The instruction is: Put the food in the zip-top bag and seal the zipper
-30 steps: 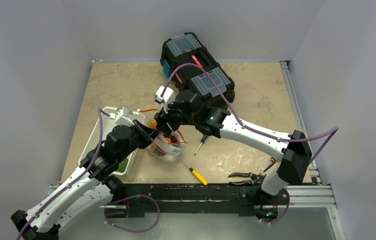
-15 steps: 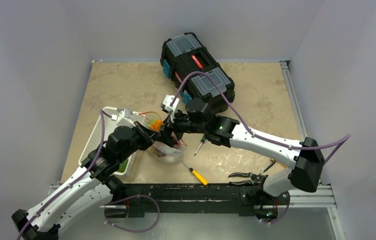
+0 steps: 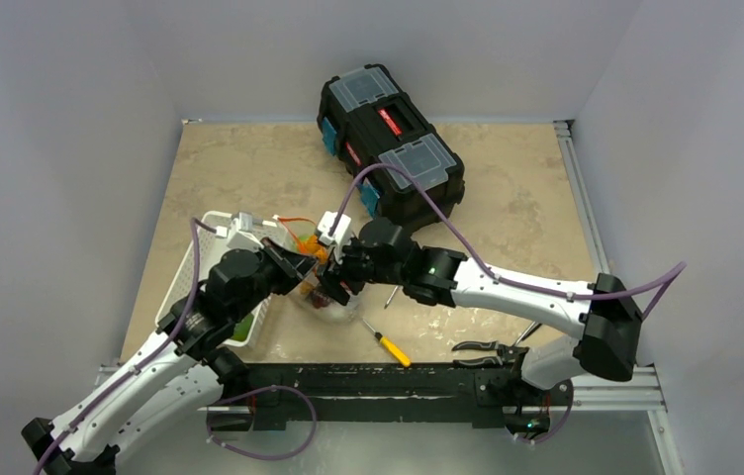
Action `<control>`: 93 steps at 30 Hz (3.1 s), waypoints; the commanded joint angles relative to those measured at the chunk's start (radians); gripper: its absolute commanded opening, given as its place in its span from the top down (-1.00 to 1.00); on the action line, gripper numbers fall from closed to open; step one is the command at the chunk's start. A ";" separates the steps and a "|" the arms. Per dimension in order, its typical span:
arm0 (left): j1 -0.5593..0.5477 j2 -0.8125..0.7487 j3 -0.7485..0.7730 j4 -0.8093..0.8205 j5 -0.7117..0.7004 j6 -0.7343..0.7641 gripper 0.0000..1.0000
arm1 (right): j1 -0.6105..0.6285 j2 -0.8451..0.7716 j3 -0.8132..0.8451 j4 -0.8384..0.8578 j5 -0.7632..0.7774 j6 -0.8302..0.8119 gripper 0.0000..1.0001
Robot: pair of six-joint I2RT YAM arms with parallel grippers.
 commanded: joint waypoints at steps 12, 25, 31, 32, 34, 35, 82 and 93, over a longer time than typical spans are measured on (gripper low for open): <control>0.123 0.034 0.207 -0.031 0.117 0.279 -0.06 | 0.064 0.095 0.039 0.138 0.464 -0.089 1.00; 0.690 0.078 0.096 0.274 0.776 0.699 -0.60 | -0.156 0.095 0.060 0.149 -0.093 -0.132 1.00; 0.707 0.230 -0.004 0.666 0.872 0.661 -0.74 | -0.157 0.062 0.023 0.172 -0.148 -0.153 1.00; 0.707 0.257 0.007 0.669 0.878 0.691 -0.75 | -0.157 0.055 0.015 0.182 -0.151 -0.151 1.00; 0.738 0.312 0.030 0.645 0.889 0.740 -0.78 | -0.157 0.045 0.002 0.193 -0.143 -0.148 1.00; 0.763 0.343 0.041 0.627 0.900 0.747 -0.77 | -0.157 0.040 -0.001 0.195 -0.137 -0.148 1.00; 0.773 0.608 0.046 0.846 1.420 0.560 1.00 | -0.163 0.027 0.163 -0.029 -0.023 -0.111 -0.98; 0.758 0.223 0.086 0.171 1.165 0.947 1.00 | -0.110 -0.021 0.286 -0.091 -0.119 -0.165 -0.98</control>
